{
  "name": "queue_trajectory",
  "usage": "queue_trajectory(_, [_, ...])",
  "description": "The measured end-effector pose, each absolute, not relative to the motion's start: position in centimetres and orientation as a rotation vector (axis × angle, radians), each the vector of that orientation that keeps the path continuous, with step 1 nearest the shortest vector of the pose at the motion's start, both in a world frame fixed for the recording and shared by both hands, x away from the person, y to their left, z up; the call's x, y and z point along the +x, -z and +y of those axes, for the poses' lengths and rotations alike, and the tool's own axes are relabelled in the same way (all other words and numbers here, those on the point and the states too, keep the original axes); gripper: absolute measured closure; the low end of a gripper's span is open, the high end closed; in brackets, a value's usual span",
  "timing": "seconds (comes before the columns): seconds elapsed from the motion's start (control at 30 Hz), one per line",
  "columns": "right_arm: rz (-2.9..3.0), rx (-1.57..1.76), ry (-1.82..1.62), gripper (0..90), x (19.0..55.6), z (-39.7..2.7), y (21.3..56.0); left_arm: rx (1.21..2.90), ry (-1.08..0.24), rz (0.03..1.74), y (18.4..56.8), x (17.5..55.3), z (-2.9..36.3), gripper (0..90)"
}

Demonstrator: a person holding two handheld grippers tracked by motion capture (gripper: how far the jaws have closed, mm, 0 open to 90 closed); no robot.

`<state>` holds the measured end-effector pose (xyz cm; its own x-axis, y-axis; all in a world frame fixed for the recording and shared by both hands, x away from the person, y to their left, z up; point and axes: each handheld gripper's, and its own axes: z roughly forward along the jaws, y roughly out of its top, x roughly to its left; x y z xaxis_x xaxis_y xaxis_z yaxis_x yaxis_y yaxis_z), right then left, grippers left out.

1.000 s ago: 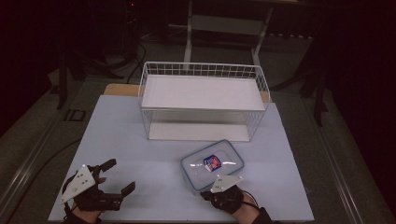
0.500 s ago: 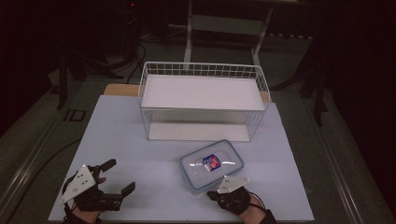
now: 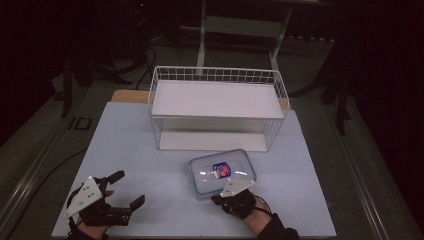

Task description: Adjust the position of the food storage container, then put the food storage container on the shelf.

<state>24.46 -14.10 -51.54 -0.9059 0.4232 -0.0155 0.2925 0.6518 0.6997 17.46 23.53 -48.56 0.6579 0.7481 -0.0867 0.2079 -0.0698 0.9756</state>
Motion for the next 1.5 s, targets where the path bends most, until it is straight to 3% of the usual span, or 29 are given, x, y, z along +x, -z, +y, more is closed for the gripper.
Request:
queue_trajectory(0.83, [2.712,0.494,-1.074,90.0,27.2,-10.5,51.5,1.625,-0.523,0.8,48.6,17.5,23.5,0.6])
queue_trajectory(1.17, [2.622,0.558,-1.259,72.0,24.6,-13.6,49.2,1.633,-0.53,0.778,48.5,17.3,22.9,0.6])
queue_trajectory(1.23, [2.581,0.591,-1.316,59.5,24.2,-14.8,48.5,1.63,-0.519,0.782,48.4,17.4,22.7,0.6])
queue_trajectory(1.3, [2.576,0.6,-1.325,57.9,24.2,-15.1,48.4,1.626,-0.504,0.783,48.4,17.5,22.5,0.6])
queue_trajectory(1.37, [2.545,0.617,-1.362,46.5,24.0,-15.9,47.9,1.63,-0.493,0.782,48.2,17.5,22.2,0.6])
queue_trajectory(1.4, [2.52,0.644,-1.386,33.3,24.0,-16.7,47.4,1.632,-0.486,0.778,48.1,17.6,22.0,0.6])
queue_trajectory(1.43, [2.52,0.644,-1.386,33.3,24.0,-16.7,47.4,1.636,-0.481,0.773,47.9,17.6,21.8,0.6])
queue_trajectory(1.5, [2.499,0.684,-1.417,23.1,24.1,-17.5,47.0,1.643,-0.472,0.768,47.4,17.7,21.3,0.6])
